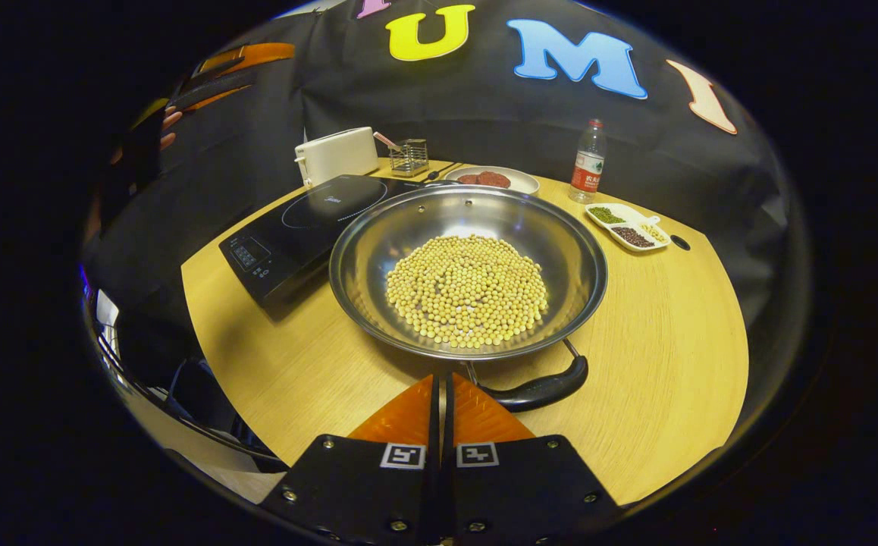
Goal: First push the handle of the pot to place it horizontally, then grasp the pot with both hands and set it on the induction cooktop.
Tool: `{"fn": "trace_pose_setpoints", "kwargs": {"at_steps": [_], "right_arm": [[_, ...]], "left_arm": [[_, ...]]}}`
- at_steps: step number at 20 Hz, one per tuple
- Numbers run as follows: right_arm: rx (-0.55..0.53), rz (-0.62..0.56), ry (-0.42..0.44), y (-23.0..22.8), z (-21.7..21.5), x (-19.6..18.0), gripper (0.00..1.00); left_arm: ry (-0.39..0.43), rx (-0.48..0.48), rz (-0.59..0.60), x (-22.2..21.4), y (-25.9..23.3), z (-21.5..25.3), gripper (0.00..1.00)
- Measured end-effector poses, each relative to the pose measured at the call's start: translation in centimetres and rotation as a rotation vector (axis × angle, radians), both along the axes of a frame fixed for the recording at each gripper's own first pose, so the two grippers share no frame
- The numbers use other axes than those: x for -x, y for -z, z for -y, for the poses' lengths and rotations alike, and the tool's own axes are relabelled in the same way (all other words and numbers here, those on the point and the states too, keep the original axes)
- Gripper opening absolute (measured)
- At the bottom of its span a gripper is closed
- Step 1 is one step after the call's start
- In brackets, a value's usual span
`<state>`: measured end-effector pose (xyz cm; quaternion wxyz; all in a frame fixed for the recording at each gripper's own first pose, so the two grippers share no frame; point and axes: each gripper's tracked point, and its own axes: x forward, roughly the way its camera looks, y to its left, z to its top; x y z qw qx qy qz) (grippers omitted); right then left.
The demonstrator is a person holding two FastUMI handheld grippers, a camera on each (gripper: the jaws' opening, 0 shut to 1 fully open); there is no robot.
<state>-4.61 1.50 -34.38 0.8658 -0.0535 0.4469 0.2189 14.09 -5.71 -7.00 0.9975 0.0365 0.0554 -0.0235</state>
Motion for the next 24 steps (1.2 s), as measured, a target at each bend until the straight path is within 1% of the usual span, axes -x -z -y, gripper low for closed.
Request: {"fn": "trace_pose_setpoints", "kwargs": {"at_steps": [3, 7, 8, 9, 10, 11, 12, 15, 16, 19, 21, 24], "right_arm": [[0.011, -0.006, 0.016, 0.2, 1.7, -0.5, 0.01], [0.027, -0.007, 0.043, 0.5, 3.7, -1.9, 0.01], [0.026, -0.008, 0.053, 0.6, 4.0, -2.2, 0.01], [0.024, -0.01, 0.064, 0.6, 4.3, -2.7, 0.01], [0.023, -0.01, 0.075, 0.8, 4.7, -3.2, 0.01], [0.024, -0.01, 0.087, 0.8, 5.0, -3.7, 0.01], [0.023, -0.01, 0.099, 0.9, 5.3, -4.2, 0.01], [0.013, -0.014, 0.149, 1.2, 6.4, -5.8, 0.01], [0.014, -0.015, 0.171, 1.3, 6.8, -6.2, 0.01], [0.011, -0.03, 0.228, 1.9, 8.3, -7.6, 0.01], [-0.017, -0.045, 0.27, 2.1, 8.7, -8.4, 0.01], [-0.037, -0.051, 0.309, 2.3, 9.0, -9.6, 0.01]], "left_arm": [[-0.001, 0.0, 0.001, -0.6, 0.2, 0.7, 0.96], [-0.004, -0.005, -0.008, -1.4, 0.8, 1.3, 0.94], [-0.005, -0.006, -0.009, -1.6, 0.9, 1.5, 0.99], [-0.006, -0.007, -0.011, -1.7, 1.0, 1.5, 0.99], [-0.007, -0.009, -0.014, -1.8, 1.1, 1.7, 0.96], [-0.009, -0.012, -0.016, -1.9, 1.3, 1.7, 0.96], [-0.012, -0.015, -0.02, -2.1, 1.3, 1.7, 0.99], [-0.022, -0.017, -0.035, -2.2, 2.0, 1.7, 0.99], [-0.026, -0.022, -0.041, -2.1, 2.2, 1.7, 0.94], [-0.038, -0.039, -0.06, -2.0, 3.0, 1.5, 0.94], [-0.049, -0.045, -0.073, -1.7, 3.6, 1.1, 0.99], [-0.067, -0.049, -0.091, -1.3, 4.5, 0.6, 0.96]]}}
